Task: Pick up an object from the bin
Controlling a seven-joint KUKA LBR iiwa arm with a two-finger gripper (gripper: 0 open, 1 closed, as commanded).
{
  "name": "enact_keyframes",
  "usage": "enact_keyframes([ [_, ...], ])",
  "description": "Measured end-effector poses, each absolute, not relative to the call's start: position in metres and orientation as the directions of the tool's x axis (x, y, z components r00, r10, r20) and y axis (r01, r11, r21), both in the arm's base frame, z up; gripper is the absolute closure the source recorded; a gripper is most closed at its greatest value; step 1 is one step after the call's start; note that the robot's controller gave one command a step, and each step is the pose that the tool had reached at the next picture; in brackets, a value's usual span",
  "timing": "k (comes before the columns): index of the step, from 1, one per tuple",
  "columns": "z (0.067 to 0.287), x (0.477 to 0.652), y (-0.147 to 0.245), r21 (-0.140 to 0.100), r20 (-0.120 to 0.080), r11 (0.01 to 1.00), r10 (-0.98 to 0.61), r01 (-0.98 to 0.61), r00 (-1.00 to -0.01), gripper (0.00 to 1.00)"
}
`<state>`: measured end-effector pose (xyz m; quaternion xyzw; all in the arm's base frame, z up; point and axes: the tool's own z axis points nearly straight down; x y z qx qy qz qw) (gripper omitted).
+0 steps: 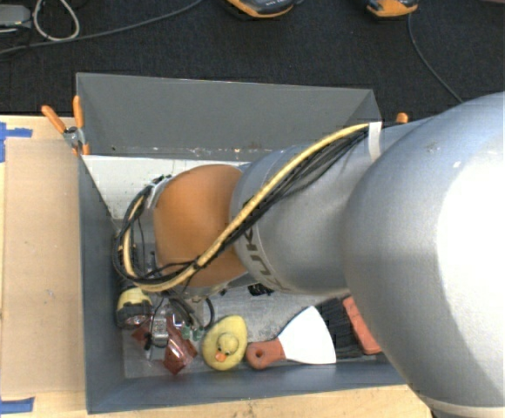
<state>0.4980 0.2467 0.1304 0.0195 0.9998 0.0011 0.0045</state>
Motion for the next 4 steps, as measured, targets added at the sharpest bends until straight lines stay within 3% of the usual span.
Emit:
enact_keyframes([
  [1,0.101,0.482,0.236,-0.007,0.001,0.981,0.193,0.193,-0.981,0.0],
  [2,0.069,0.481,0.23,-0.001,-0.008,0.996,0.088,0.088,-0.996,0.0],
  [3,0.07,0.474,0.226,-0.001,-0.009,0.96,0.278,0.279,-0.96,1.0],
  [4,0.07,0.474,0.226,-0.001,-0.009,0.96,0.279,0.279,-0.96,1.0],
])
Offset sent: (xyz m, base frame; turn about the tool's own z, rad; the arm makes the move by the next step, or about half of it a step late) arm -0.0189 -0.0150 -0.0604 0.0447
